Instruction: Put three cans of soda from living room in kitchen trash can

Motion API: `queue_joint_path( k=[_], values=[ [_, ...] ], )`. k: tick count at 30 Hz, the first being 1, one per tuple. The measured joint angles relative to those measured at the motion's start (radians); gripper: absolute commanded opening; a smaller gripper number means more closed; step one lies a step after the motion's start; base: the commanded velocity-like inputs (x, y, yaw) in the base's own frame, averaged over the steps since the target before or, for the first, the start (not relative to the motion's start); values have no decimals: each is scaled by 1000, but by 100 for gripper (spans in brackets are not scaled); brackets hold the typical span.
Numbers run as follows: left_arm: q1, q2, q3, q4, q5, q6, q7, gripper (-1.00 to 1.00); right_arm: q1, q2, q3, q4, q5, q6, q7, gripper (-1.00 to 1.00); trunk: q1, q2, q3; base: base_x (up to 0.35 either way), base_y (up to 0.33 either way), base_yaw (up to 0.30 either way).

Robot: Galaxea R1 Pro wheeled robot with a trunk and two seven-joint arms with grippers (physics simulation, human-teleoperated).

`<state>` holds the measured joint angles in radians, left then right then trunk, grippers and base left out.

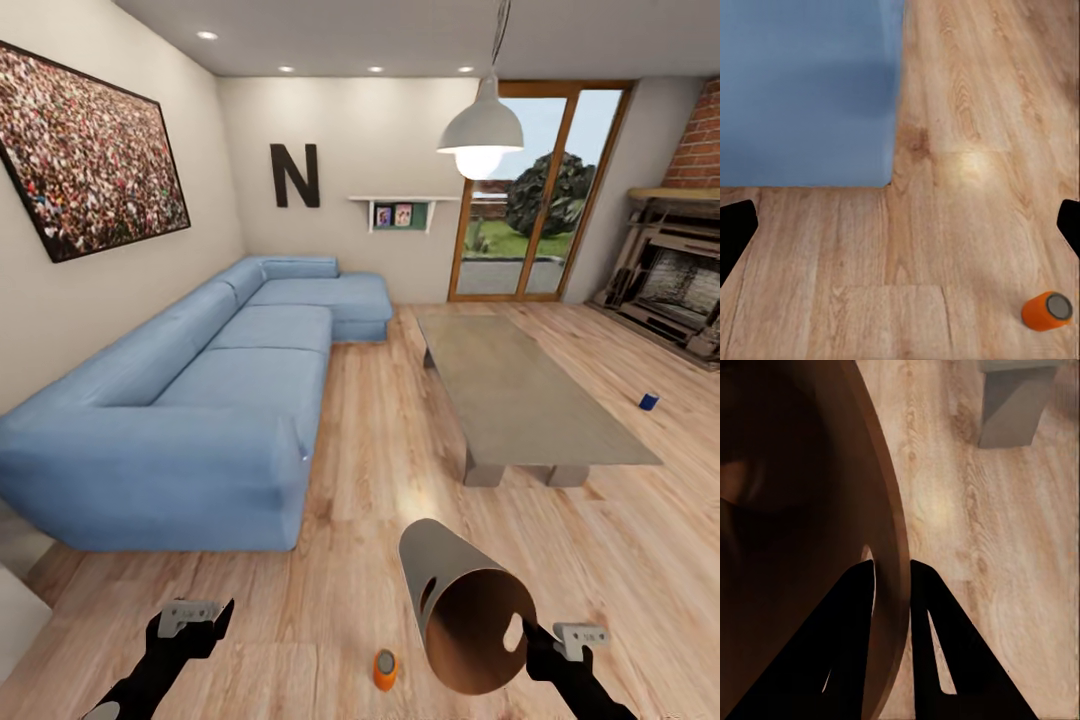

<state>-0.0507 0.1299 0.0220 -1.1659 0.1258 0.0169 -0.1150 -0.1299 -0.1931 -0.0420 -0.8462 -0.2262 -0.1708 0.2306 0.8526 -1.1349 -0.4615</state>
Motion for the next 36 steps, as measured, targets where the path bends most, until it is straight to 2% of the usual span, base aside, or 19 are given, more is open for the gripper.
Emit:
queue_joint_path(
  k=[17, 36],
  values=[
    [1, 0, -1, 0, 0, 0, 0, 100, 0, 0, 0, 0, 0, 0, 0, -100, 0, 0, -20, -12, -291, -167],
    [2, 2, -1, 0, 0, -1, 0, 100, 0, 1, 0, -1, 0, -4, 0, -100, 0, 0, -43, -115, -285, -162]
  ],
)
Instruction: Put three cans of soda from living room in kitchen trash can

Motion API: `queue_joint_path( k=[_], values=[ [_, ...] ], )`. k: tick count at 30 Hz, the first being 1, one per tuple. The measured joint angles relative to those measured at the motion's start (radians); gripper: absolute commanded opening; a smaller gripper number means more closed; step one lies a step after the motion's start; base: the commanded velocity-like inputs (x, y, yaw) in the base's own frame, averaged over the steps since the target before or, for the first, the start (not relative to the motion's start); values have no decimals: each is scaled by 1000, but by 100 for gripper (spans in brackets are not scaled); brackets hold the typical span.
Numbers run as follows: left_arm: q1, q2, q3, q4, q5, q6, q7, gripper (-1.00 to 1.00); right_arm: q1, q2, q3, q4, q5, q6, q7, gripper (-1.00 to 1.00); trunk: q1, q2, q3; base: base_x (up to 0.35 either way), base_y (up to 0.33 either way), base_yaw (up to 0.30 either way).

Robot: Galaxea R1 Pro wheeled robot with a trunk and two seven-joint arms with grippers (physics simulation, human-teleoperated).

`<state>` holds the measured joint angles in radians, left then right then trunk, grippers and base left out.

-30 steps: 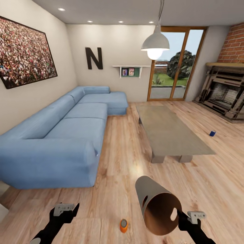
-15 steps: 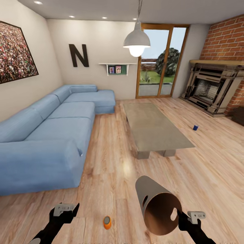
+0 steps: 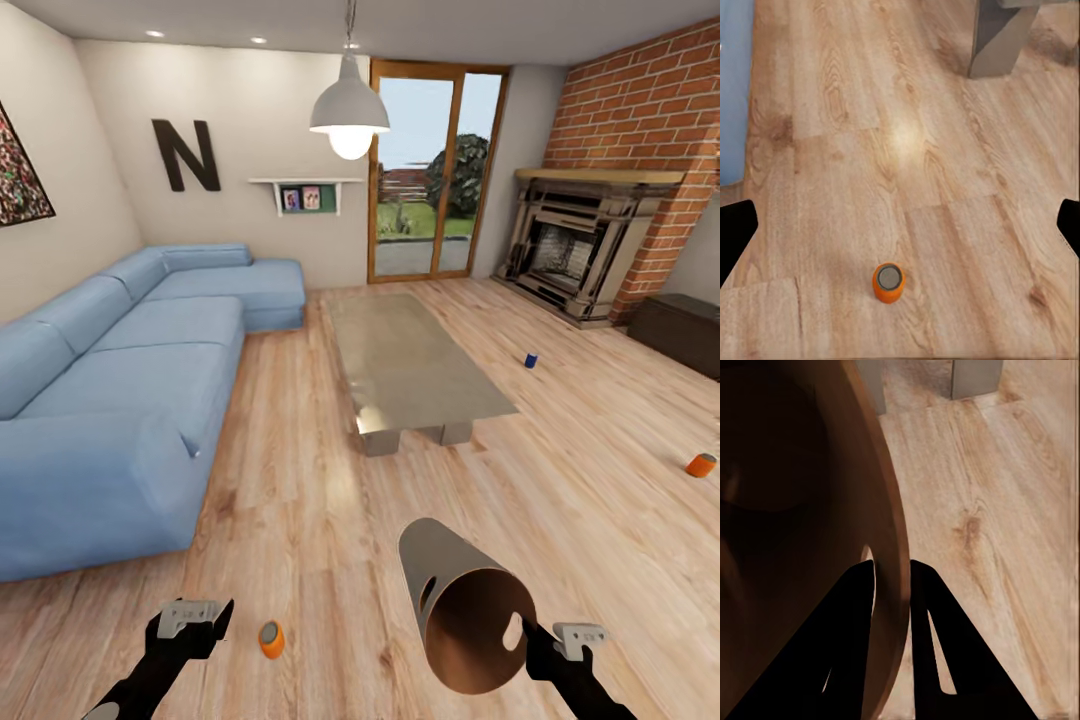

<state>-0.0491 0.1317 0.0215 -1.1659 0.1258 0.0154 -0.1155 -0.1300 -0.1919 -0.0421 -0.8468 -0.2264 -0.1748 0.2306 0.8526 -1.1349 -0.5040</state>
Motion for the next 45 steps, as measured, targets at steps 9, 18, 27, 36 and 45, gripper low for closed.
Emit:
queue_joint_path(
  k=[9, 18, 27, 36, 45],
  values=[
    [0, -1, 1, 0, 1, -1, 0, 100, 0, 0, 0, 0, 0, -2, -1, -100, 0, 0, -6, -35, -103, -54],
    [-1, -2, 2, 0, 1, -1, 0, 100, 0, 0, -57, -1, 0, -3, 0, -100, 0, 0, -6, -1, -4, -2],
    [-30, 0, 13, 58, 7, 166, 7, 100, 0, -3, -79, -2, 1, 3, 2, -100, 0, 0, -6, 64, 0, 0],
    [-459, 5, 12, 186, 5, 680, 65, 100, 0, 0, -72, -3, 11, 3, 4, -100, 0, 0, -6, 19, 0, 0],
    [-623, 8, 14, 351, 5, 690, 108, 100, 0, 0, -68, -3, 13, 3, 2, -100, 0, 0, -6, 0, 0, 0]
  ],
)
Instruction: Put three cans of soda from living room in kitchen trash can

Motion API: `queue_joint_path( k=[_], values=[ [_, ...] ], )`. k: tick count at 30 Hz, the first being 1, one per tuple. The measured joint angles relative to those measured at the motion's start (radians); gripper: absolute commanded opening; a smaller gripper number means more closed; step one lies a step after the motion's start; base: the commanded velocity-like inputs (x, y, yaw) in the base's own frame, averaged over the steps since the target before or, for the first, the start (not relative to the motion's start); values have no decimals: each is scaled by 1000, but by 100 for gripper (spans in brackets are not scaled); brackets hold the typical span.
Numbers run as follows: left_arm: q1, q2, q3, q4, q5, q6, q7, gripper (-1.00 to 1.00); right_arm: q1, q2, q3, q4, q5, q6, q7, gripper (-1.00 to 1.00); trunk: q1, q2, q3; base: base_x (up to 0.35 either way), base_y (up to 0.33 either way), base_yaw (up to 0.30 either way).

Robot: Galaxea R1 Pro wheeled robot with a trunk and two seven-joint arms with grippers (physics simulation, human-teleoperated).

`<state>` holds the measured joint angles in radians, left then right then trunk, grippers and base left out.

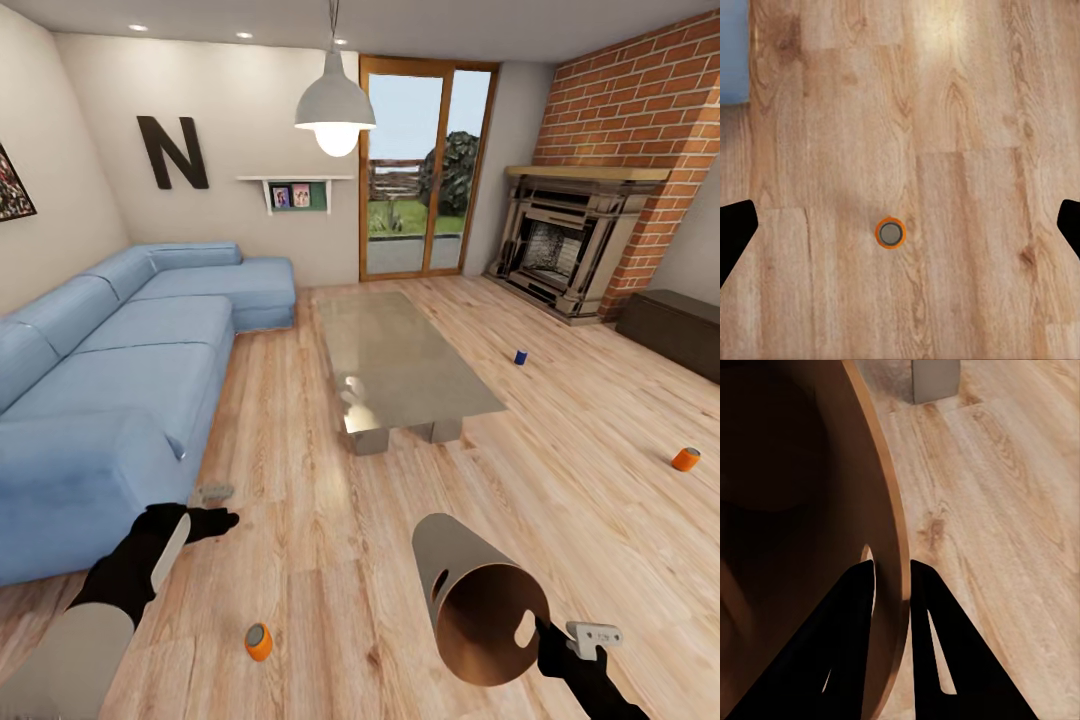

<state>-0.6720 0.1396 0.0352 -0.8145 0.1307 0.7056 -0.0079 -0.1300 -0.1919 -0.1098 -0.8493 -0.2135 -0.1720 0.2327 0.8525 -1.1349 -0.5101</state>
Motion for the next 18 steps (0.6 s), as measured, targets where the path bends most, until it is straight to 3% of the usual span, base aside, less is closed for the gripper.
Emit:
queue_joint_path(
  k=[18],
  values=[
    [-5, -9, -4, 8, 1, -3, 3, 100, 0, 0, -8, -4, -9, 2, -2, -100, 0, 0, 0, 0, 0, 0]
  ],
)
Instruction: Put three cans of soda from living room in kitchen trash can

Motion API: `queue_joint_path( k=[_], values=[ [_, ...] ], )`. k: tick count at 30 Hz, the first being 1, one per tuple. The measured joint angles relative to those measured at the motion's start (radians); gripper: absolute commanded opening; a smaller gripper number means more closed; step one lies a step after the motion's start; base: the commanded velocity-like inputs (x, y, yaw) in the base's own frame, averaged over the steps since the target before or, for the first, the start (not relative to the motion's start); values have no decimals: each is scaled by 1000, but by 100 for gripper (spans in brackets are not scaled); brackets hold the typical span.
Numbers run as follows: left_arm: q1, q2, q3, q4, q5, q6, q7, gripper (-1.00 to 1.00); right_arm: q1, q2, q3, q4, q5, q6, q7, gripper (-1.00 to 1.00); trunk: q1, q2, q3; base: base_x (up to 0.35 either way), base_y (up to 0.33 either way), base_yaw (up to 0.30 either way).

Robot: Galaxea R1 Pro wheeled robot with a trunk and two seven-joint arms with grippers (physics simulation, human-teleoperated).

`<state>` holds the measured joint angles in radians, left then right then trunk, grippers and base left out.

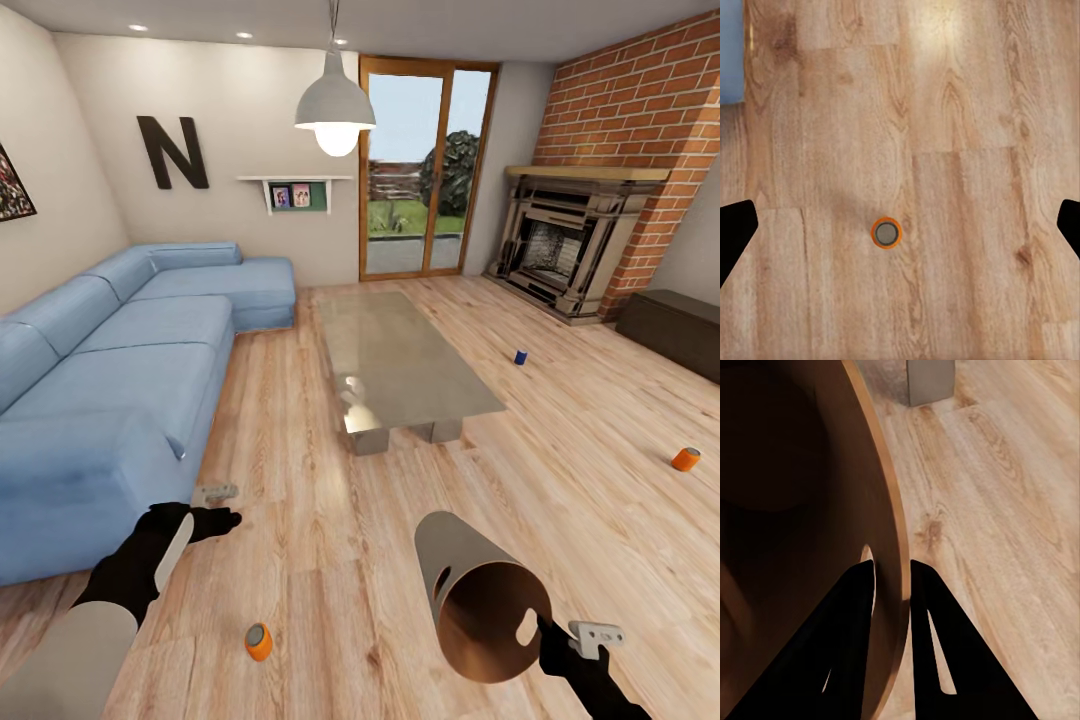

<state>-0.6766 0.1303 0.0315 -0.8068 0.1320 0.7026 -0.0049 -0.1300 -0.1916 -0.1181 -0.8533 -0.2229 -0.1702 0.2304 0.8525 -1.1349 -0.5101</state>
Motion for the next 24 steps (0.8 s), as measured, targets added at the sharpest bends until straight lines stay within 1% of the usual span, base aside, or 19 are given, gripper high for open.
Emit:
queue_joint_path(
  k=[10, 13, 15, 17, 18, 19, 21, 23, 24],
  values=[
    [0, -1, -1, 0, 0, 0, 1, 100, -1, 0, -1, -11, 0, 7, -2, -100, 0, 0, 0, 0, 0, 0],
    [0, -1, -2, 0, 0, 0, 2, 100, -6, -1, 0, -22, 2, 31, -2, -100, 0, 0, 0, 0, 0, 0],
    [0, -1, -1, 1, 0, 0, 2, 100, -12, -4, -1, -55, 3, 62, -2, -100, 0, 0, 0, 0, 0, 0],
    [0, -2, -1, 0, 0, 0, 2, 100, -18, -6, -1, -113, 4, 128, -1, -100, 0, 0, 0, 0, 0, 0],
    [0, -2, -1, 1, 0, 0, 2, 100, -24, -6, -1, -157, 10, 196, -12, -100, 0, 0, 0, 0, 0, 0],
    [0, -2, -1, 1, 0, 0, 2, 100, -34, -5, -1, -208, 12, 275, -39, -100, 0, 0, 0, 0, 0, 0],
    [0, -1, -1, 1, 0, -1, 2, 100, -48, -3, -1, -266, 9, 341, -80, -100, 0, 0, 0, 0, 0, 0],
    [0, -2, -1, 1, 0, -1, 3, 100, -84, -1, 5, -321, 14, 452, -151, -100, 0, 0, 0, 0, 0, 0],
    [0, -2, -1, 1, 0, -1, 3, 100, -110, 0, 7, -338, 13, 501, -171, -100, 0, 0, 0, 0, 0, 0]
  ],
)
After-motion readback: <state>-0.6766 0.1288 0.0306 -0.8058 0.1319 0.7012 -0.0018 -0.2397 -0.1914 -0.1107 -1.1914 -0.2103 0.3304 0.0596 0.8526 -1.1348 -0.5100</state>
